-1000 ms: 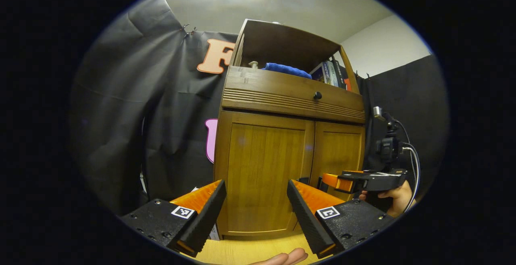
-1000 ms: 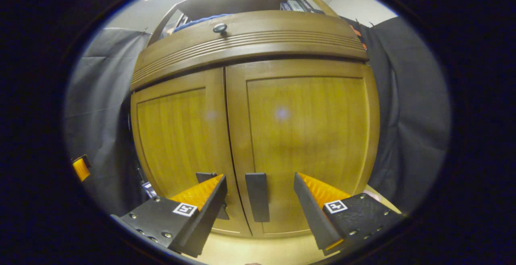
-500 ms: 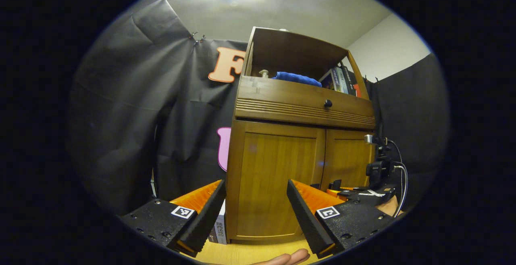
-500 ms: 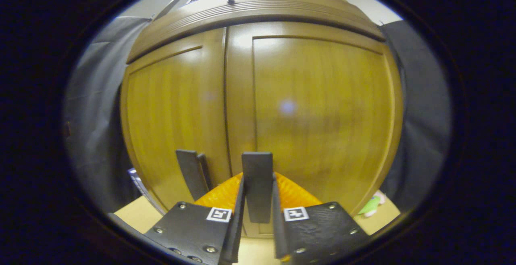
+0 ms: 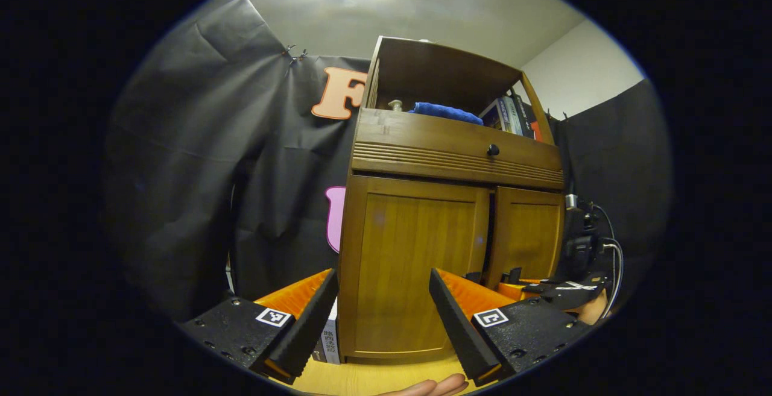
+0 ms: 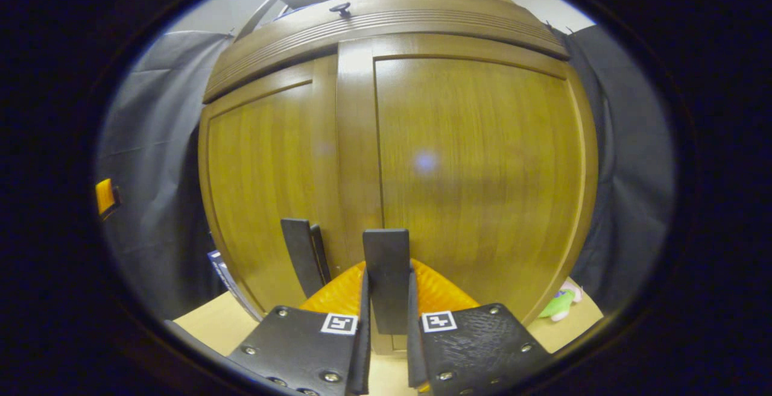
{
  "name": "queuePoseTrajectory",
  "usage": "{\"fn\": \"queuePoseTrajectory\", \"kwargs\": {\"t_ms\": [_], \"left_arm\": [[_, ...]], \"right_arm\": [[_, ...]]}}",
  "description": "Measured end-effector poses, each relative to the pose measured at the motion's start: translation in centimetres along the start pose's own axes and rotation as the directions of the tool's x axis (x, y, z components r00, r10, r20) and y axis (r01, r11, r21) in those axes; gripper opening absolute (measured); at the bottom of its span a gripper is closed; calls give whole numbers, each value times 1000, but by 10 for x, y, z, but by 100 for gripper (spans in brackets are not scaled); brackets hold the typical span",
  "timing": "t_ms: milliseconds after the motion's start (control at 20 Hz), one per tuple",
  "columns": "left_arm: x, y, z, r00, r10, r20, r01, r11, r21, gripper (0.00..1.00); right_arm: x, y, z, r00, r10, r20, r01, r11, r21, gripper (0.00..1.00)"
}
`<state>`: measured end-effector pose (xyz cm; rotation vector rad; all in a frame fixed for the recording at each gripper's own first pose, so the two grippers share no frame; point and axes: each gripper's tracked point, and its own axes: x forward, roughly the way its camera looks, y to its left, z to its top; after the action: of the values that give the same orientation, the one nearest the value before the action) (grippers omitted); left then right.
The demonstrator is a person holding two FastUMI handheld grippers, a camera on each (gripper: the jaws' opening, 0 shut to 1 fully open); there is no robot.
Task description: Open the right door of the double-door shoe cabinet with the right hand, and open the left door with the left hand.
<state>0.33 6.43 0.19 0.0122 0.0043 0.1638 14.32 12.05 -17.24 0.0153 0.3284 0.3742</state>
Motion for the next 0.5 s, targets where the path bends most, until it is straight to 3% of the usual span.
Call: {"fn": "queuePoseTrajectory", "kwargs": {"t_ms": [100,150,500], "left_arm": [[1,2,0,1000,5,1,-5,1000,5,89],[1,3,1,1000,10,4,-10,1000,5,94],[-8,-12,3,1000,-8,10,8,1000,18,94]], "right_arm": [[-8,-1,-1,1000,26,2,-26,1000,-4,25],[-13,-1,-2,999,32,-1,-32,999,5,25],[-60,-13,-5,999,52,7,-52,999,-13,25]]}}
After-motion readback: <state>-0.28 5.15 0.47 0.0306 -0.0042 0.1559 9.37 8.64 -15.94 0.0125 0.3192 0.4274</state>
